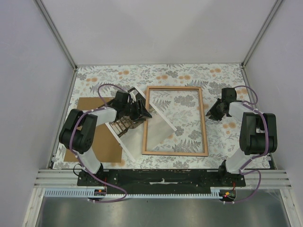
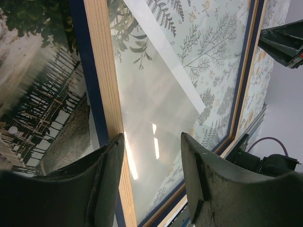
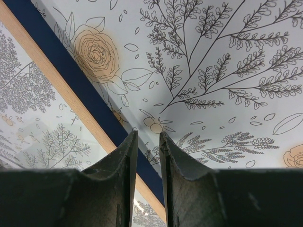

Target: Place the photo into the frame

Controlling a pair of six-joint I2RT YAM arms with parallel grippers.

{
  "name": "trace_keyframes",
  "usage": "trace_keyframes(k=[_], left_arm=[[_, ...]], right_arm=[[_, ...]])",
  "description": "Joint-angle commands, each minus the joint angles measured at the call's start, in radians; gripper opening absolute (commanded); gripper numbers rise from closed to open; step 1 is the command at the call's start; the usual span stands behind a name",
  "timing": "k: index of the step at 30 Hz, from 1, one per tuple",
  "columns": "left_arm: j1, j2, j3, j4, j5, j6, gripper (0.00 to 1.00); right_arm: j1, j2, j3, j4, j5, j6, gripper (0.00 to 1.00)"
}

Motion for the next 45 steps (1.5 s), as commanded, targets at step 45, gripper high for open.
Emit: trace_keyframes(k=[45], left_arm=[[-0.139, 0.06, 0.271, -0.482, -0.605, 0.159, 0.26]], right_arm=[[0.15, -0.042, 0.131, -0.155, 0.136, -0.2, 0.53]])
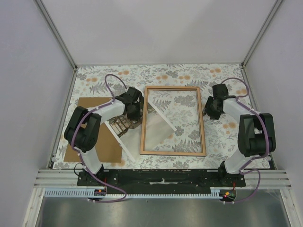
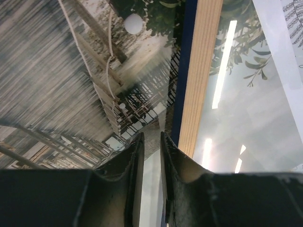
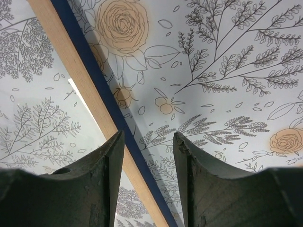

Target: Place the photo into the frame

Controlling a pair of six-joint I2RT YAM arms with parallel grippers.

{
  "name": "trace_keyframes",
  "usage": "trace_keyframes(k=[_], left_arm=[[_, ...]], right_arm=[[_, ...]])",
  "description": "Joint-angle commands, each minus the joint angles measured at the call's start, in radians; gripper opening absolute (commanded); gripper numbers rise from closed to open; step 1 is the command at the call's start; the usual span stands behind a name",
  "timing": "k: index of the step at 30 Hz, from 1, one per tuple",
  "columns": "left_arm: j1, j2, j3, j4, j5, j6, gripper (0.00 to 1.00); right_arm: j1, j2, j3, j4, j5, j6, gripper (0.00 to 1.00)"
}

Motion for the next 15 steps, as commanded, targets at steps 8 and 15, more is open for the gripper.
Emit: trace_keyframes(k=[8, 15], left_arm=[[0.008, -0.104, -0.016, -0.067, -0.197, -0.02, 0.28], [0.201, -0.315, -0.184, -0.083, -0.257, -0.125, 0.32]], right_arm=[[0.27, -0.009, 0.236, -0.146, 0.014, 0.023, 0.53], [0.566, 0.147, 0.479, -0.178, -0.007, 0.146, 0.4]])
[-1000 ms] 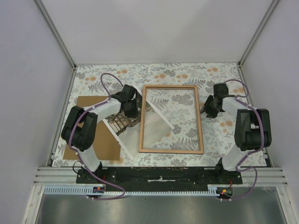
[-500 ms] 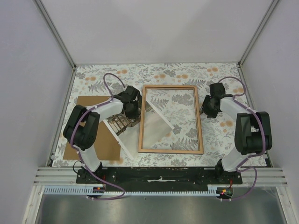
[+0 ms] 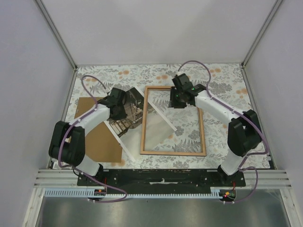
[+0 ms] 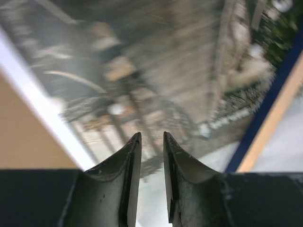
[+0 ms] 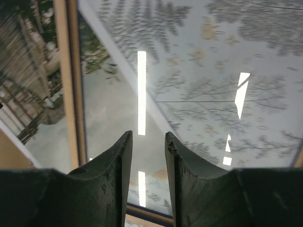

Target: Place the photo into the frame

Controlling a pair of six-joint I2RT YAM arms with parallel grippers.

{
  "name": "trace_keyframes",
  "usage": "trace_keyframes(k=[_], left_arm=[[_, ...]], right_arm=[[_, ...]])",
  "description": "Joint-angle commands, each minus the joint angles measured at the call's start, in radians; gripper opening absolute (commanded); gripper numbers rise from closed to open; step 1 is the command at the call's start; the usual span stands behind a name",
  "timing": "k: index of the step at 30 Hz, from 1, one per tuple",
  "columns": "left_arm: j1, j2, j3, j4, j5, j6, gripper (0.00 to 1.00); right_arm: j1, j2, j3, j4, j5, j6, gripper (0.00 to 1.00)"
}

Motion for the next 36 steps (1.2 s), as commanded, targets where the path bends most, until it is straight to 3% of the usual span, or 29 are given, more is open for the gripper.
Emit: trace_keyframes(k=[1, 7, 14, 36], left_arm=[[0.139, -0.128, -0.09, -0.011, -0.063, -0.081, 0.33], [0.252, -0.128, -0.134, 0.023, 0.045, -0.082, 0.32], [0.296, -0.087, -0.159, 0.069, 0.122, -0.085, 0.3], [0.321, -0.044, -0.182, 0.016, 0.036, -0.108, 0.26]], right_arm=[[0.152, 0.124, 0.173, -0.041, -0.024, 0.09, 0.38], [0.302, 0.316, 0.392, -0.047, -0.081, 0.167, 0.25], [0.37, 0.476, 0.523, -0.046, -0.092, 0.23, 0.14], [0.338, 0.536, 0.433, -0.059, 0.041, 0.296, 0.12]])
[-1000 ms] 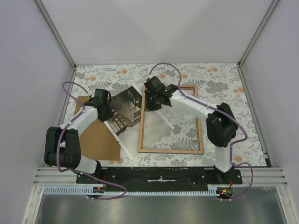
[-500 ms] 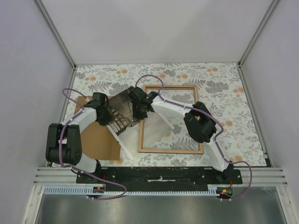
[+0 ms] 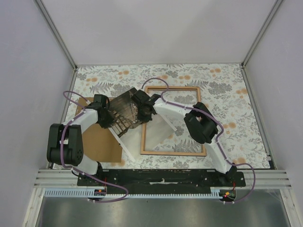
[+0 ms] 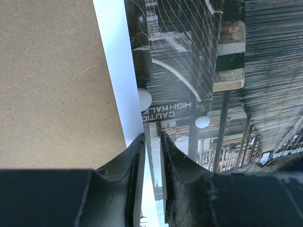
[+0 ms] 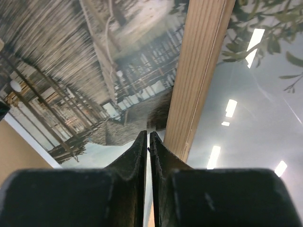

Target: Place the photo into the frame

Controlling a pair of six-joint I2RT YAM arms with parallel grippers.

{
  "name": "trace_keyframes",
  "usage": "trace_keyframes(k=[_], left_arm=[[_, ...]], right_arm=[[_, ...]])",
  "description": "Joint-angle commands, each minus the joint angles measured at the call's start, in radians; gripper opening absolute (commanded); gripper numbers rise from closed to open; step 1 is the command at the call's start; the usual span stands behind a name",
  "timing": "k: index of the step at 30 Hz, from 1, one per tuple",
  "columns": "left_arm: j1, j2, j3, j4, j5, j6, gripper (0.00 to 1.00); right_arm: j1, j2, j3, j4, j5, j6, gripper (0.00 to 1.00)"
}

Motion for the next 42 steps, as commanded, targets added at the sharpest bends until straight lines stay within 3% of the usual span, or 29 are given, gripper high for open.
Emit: trace_keyframes(k=[1, 42], left_arm=[[0.014, 0.014, -0.004, -0.02, -0.067, -0.025, 0.26], [0.019, 0.004, -0.003, -0.016, -0.048, -0.016, 0.25]], right_arm=[[-0.029, -0.028, -0.044, -0.001, 0.046, 0.024, 0.12], [-0.361, -0.316, -0.534, 0.177, 0.022, -0.094, 0.16]])
